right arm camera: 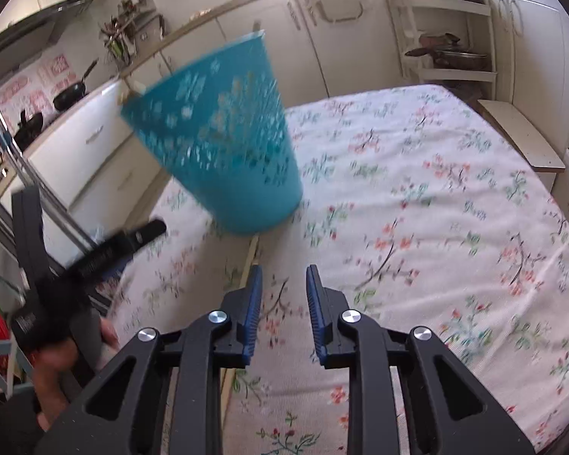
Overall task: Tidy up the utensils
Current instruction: 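Move the right gripper back down to the remaining sticks, then close the right gripper on a stick while the left gripper closes on another, then raise the stick with the left gripper and drop it into the teal bin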
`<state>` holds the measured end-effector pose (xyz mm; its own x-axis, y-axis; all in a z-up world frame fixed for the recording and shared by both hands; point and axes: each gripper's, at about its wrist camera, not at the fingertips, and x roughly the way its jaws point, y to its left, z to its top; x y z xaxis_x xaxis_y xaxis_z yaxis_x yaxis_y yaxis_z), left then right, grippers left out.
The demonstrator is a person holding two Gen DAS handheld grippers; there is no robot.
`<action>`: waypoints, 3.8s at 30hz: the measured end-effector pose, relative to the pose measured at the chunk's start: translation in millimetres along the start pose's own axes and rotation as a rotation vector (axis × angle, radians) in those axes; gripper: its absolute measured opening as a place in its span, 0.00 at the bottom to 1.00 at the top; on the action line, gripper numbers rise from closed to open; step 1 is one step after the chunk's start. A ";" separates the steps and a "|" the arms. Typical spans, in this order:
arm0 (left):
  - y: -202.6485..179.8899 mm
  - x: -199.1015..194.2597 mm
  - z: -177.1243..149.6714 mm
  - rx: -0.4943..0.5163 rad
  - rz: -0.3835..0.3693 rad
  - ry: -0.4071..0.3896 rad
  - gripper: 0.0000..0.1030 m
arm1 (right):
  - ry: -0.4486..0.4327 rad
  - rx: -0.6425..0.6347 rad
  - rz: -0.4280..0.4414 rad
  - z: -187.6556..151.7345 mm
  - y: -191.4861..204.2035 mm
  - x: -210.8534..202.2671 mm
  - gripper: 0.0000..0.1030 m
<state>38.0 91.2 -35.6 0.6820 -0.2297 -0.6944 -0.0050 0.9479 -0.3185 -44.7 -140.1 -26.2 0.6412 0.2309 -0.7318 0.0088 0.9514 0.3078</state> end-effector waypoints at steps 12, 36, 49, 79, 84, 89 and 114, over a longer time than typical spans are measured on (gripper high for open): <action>-4.1 -3.8 -2.4 0.029 -0.029 -0.010 0.85 | 0.053 -0.053 0.002 -17.7 13.0 15.3 0.24; -6.7 1.0 -2.9 0.035 -0.031 0.008 0.87 | 0.107 -0.271 -0.087 -25.4 33.7 25.4 0.08; -94.7 34.2 -29.8 0.471 0.073 0.178 0.83 | 0.057 -0.100 -0.044 -5.3 -28.5 21.9 0.06; -97.5 26.3 -36.9 0.541 -0.006 0.314 0.05 | 0.080 -0.119 0.018 9.9 -29.8 37.5 0.06; -98.2 9.8 -42.9 0.591 0.005 0.284 0.05 | 0.079 -0.118 0.019 10.7 -29.0 38.0 0.06; -113.9 0.4 -43.7 0.646 0.005 0.246 0.05 | 0.078 -0.113 0.022 10.8 -29.6 37.3 0.06; -136.4 -66.6 -24.1 0.618 -0.237 0.205 0.05 | 0.078 -0.110 0.025 11.3 -29.6 36.0 0.06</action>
<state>-24.4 -28.1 38.5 0.4612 -0.4254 -0.7787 0.5858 0.8051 -0.0929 -13.2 -162.3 -54.7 0.5786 0.2658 -0.7711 -0.0933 0.9608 0.2612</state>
